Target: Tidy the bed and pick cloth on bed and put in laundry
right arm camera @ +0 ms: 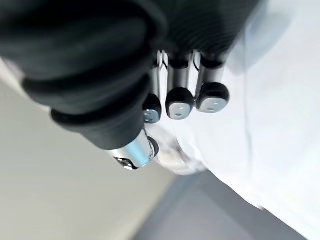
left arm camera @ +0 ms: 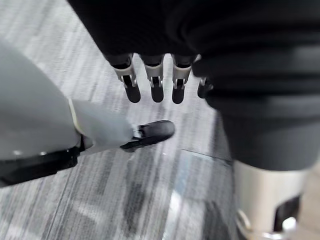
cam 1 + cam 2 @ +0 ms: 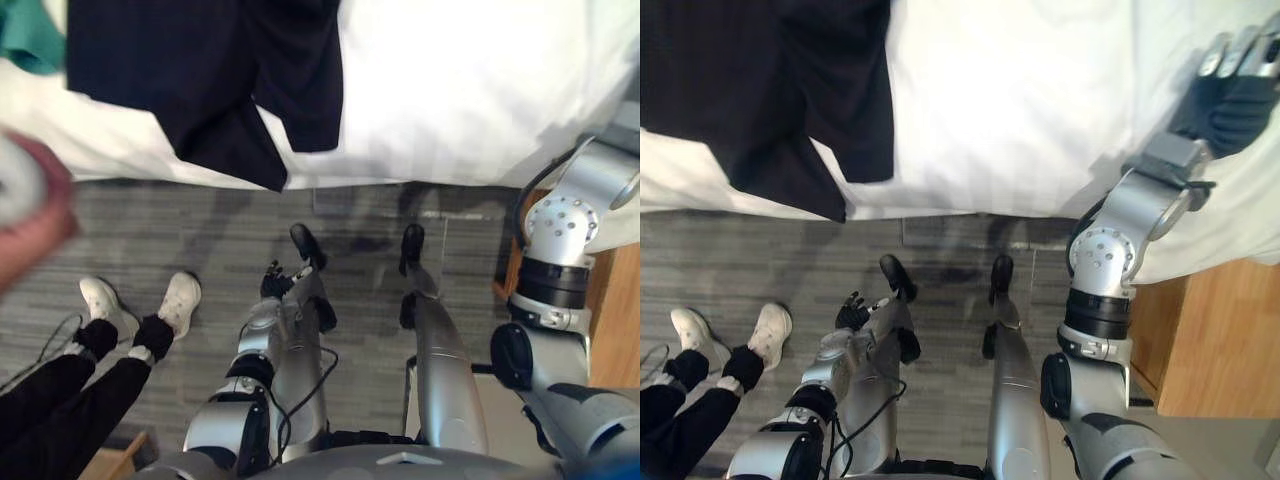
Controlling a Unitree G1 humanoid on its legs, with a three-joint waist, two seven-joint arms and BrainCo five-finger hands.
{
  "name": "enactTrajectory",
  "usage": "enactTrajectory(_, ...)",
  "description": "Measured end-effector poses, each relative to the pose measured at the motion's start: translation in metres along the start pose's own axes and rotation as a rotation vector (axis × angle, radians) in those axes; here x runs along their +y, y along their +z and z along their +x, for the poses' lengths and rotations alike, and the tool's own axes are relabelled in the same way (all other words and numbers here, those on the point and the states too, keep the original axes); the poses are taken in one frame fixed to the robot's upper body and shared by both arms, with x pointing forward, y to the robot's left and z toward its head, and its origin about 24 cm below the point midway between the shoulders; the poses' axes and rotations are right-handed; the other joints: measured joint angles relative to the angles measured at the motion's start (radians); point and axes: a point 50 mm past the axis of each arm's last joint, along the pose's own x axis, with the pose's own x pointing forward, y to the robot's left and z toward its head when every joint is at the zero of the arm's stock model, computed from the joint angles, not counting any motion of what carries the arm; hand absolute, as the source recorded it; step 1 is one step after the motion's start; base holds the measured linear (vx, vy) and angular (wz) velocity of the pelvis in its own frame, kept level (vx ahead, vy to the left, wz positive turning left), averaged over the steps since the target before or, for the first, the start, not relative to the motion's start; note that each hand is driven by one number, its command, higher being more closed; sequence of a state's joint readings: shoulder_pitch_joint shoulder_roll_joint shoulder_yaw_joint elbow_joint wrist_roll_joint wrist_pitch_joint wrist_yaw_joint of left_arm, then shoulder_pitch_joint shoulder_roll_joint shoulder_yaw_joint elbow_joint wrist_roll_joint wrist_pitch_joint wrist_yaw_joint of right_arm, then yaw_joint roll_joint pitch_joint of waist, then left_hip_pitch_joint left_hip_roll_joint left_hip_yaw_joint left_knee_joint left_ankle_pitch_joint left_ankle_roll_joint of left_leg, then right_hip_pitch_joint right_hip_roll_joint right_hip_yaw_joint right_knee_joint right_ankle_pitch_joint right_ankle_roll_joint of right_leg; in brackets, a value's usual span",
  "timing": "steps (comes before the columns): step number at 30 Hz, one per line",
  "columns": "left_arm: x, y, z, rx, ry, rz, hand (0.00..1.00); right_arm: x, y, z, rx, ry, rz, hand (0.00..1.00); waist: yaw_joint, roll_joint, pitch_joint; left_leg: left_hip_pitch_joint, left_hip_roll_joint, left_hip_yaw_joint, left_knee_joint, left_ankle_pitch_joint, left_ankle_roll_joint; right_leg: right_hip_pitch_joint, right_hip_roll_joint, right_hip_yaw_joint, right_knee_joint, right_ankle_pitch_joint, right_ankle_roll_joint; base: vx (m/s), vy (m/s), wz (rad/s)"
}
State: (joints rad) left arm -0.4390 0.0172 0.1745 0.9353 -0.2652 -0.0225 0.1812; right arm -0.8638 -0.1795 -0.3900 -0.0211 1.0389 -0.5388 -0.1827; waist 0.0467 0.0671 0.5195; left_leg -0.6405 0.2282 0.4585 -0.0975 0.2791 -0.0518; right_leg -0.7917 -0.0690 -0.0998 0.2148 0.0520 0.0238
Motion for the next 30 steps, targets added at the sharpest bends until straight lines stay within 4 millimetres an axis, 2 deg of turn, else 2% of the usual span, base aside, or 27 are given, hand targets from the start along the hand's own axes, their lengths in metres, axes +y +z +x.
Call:
enactTrajectory(4,-0.008,0.0,0.001,0.022,-0.013,-0.051,0.0,-0.013,0.019,0.011,-0.136,-0.017,0.088,1.0,0.001,0.0,0.0,-0.041,-0.009,0.001,0.0,0.008,0.007,-0.056,-0.005,0.007,0.026,-0.001,0.001,0.0,0.0,0.0)
enactTrajectory(8,-0.011,-0.009,0.0,0.061,-0.038,-0.071,0.0,-0.025,0.025,0.016,-0.159,0.025,0.086,1.0,-0.002,0.0,-0.001,-0.054,-0.018,0.028,0.0,-0.004,0.002,-0.084,-0.009,0.036,0.025,0.002,0.011,-0.04,-0.006,-0.09)
enactTrajectory(12,-0.014,-0.014,-0.001,0.088,-0.054,-0.13,0.0,-0.045,0.021,0.006,-0.079,0.072,0.035,1.0,-0.006,-0.001,-0.002,-0.019,-0.022,0.056,0.0,-0.014,0.003,-0.053,-0.005,0.068,-0.016,0.03,0.015,-0.03,0.001,-0.22)
enactTrajectory(13,-0.015,-0.015,-0.001,0.092,-0.054,-0.143,0.0,-0.058,0.019,-0.004,-0.032,0.06,0.008,1.0,-0.01,-0.002,-0.003,0.004,-0.022,0.06,0.0,-0.015,0.004,-0.026,-0.004,0.073,-0.031,0.036,0.015,-0.02,-0.012,-0.16)
enactTrajectory(15,-0.016,-0.017,-0.002,0.101,-0.062,-0.135,0.0,-0.091,0.015,-0.03,0.058,-0.049,-0.032,1.0,-0.02,-0.005,-0.008,0.055,-0.022,0.076,0.0,-0.017,0.006,0.023,-0.004,0.083,-0.046,0.038,0.017,-0.02,-0.026,-0.17)
enactTrajectory(18,-0.018,-0.023,-0.004,0.132,-0.07,-0.127,0.0,-0.153,0.017,-0.101,0.258,-0.315,-0.12,1.0,-0.035,-0.002,-0.037,0.126,-0.023,0.099,0.0,-0.038,-0.002,0.09,-0.003,0.09,-0.071,0.038,0.017,0.03,-0.05,-0.2)
enactTrajectory(19,-0.019,-0.023,-0.004,0.135,-0.077,-0.118,0.0,-0.162,0.018,-0.119,0.297,-0.369,-0.132,1.0,-0.036,-0.002,-0.037,0.148,-0.023,0.108,0.0,-0.044,-0.001,0.109,-0.002,0.095,-0.073,0.037,0.016,0.06,-0.049,-0.19)
enactTrajectory(20,-0.019,-0.026,-0.005,0.149,-0.08,-0.112,0.0,-0.177,0.027,-0.157,0.372,-0.468,-0.164,1.0,-0.046,-0.001,-0.037,0.199,-0.023,0.113,0.0,-0.054,-0.004,0.159,-0.003,0.097,-0.076,0.03,0.014,0.07,-0.048,-0.09)
enactTrajectory(22,-0.017,-0.037,-0.009,0.186,-0.072,-0.139,0.0,-0.19,0.046,-0.196,0.435,-0.56,-0.21,1.0,-0.064,0.001,-0.057,0.264,-0.024,0.112,0.0,-0.073,-0.01,0.225,-0.005,0.093,-0.075,0.008,0.019,0.09,-0.042,0.01)
enactTrajectory(24,-0.01,-0.057,-0.016,0.238,-0.048,-0.162,0.0,-0.203,0.074,-0.231,0.475,-0.652,-0.29,1.0,-0.067,-0.003,-0.137,0.299,-0.026,0.116,-0.001,-0.093,-0.017,0.261,-0.007,0.093,-0.079,-0.01,0.023,0.12,-0.013,0.01)
enactTrajectory(25,-0.006,-0.065,-0.019,0.26,-0.036,-0.163,0.0,-0.207,0.084,-0.244,0.503,-0.69,-0.33,0.0,-0.068,-0.004,-0.168,0.325,-0.027,0.115,-0.001,-0.099,-0.02,0.294,-0.008,0.088,-0.088,-0.016,0.024,0.17,-0.013,0.08)
enactTrajectory(28,0.011,-0.09,-0.031,0.326,0.005,-0.16,0.0,-0.215,0.116,-0.282,0.629,-0.778,-0.486,0.0,-0.072,-0.008,-0.261,0.411,-0.025,0.108,-0.001,-0.117,-0.034,0.414,-0.011,0.061,-0.132,-0.023,0.026,0.17,-0.013,0.19)
enactTrajectory(30,0.024,-0.104,-0.038,0.371,0.021,-0.141,0.0,-0.218,0.132,-0.308,0.804,-0.83,-0.686,0.0,-0.063,-0.017,-0.305,0.489,-0.025,0.107,-0.001,-0.133,-0.044,0.508,-0.013,0.047,-0.155,-0.03,0.032,0.14,0.015,0.14)
